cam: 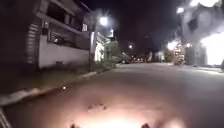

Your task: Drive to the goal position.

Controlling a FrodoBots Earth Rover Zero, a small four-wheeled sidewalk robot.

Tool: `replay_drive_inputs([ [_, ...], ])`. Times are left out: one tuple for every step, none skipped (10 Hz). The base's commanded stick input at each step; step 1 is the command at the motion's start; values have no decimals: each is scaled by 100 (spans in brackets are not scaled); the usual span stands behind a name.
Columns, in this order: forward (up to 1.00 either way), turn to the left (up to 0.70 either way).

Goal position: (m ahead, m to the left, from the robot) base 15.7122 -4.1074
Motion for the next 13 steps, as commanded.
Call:
replay_drive_inputs([
  [100, 0],
  [100, 0],
  [100, 0],
  [100, 0],
  [100, 0],
  [100, 0],
  [100, -16],
  [100, -40],
  [100, -40],
  [100, -40],
  [100, -40],
  [100, -40],
  [100, -40],
])
